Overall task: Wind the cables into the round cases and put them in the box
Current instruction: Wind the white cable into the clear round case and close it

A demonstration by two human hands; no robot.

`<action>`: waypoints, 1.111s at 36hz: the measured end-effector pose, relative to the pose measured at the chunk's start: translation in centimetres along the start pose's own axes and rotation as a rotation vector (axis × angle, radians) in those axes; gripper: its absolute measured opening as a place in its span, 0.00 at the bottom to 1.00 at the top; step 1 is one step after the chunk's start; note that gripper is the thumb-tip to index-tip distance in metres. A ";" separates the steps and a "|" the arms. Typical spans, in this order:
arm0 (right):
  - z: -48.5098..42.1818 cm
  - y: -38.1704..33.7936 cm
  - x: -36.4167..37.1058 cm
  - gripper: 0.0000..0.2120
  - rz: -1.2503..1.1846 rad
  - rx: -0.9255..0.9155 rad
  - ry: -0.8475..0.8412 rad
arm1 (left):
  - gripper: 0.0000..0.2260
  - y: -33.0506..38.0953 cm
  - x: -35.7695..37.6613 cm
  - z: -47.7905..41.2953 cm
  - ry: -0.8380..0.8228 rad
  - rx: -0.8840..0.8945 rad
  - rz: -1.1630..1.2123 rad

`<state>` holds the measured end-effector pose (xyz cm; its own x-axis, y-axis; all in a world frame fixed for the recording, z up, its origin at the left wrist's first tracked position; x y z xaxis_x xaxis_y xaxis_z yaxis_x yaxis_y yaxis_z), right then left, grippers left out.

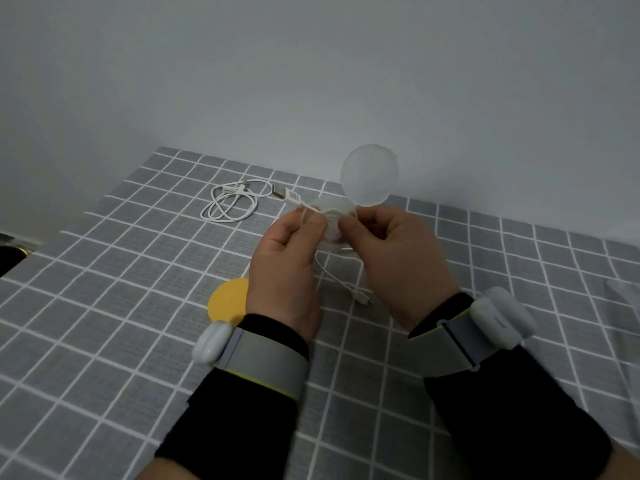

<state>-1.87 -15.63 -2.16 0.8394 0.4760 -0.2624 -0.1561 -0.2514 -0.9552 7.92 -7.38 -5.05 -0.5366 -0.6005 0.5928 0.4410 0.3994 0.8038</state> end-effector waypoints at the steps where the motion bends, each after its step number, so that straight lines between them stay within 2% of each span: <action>1: -0.2 -0.1 -0.2 0.06 0.011 -0.011 -0.017 | 0.04 0.0 0.0 0.0 0.002 -0.001 -0.001; 5: -0.8 -1.0 -1.6 0.06 0.092 -0.073 -0.095 | 0.05 -0.3 0.1 -0.2 0.007 -0.016 0.001; 6: -0.9 -1.2 -2.1 0.06 0.139 -0.087 -0.118 | 0.08 -0.4 0.1 -0.2 0.009 -0.022 0.003; 9: -1.1 -1.7 -3.4 0.06 0.291 -0.105 -0.217 | 0.28 -0.4 -0.2 -0.5 0.063 -0.027 -0.049; 10: -1.0 -1.8 -3.7 0.06 0.340 -0.113 -0.250 | 0.29 -0.5 -0.3 -0.5 0.072 -0.029 -0.080; 15: -0.8 -2.4 -4.3 0.05 0.476 -0.142 -0.354 | 0.12 -0.9 0.2 0.0 -0.001 0.003 -0.427; 20: -0.8 -2.8 -4.5 0.05 0.452 -0.176 -0.346 | 0.08 -1.0 1.1 0.6 -0.198 0.052 -0.691; 24: -0.8 -2.8 -4.8 0.05 0.347 -0.145 -0.324 | 0.07 -0.8 1.4 1.0 -0.264 0.038 -0.645; 32: -1.3 -1.7 -4.2 0.06 0.149 -0.076 -0.209 | 0.07 -0.6 0.6 0.4 -0.119 0.063 -0.546; 40: -1.3 -1.5 -3.7 0.03 0.238 -0.109 -0.156 | 0.06 -0.4 0.3 0.4 -0.046 0.100 -0.535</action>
<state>-4.03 -18.09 0.45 0.6943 0.5149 -0.5027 -0.2743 -0.4565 -0.8464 7.28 -7.42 -5.13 -0.6991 -0.7081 0.0994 0.0284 0.1114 0.9934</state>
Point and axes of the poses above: each hand's wrist, its own z-axis away from the middle knuckle, its own x-axis out of the palm, y = z × x, the point moved 5 cm from there along -z, towards the middle knuckle, and after that the axes turned 2 degrees about -z, right-handed, at the moved point
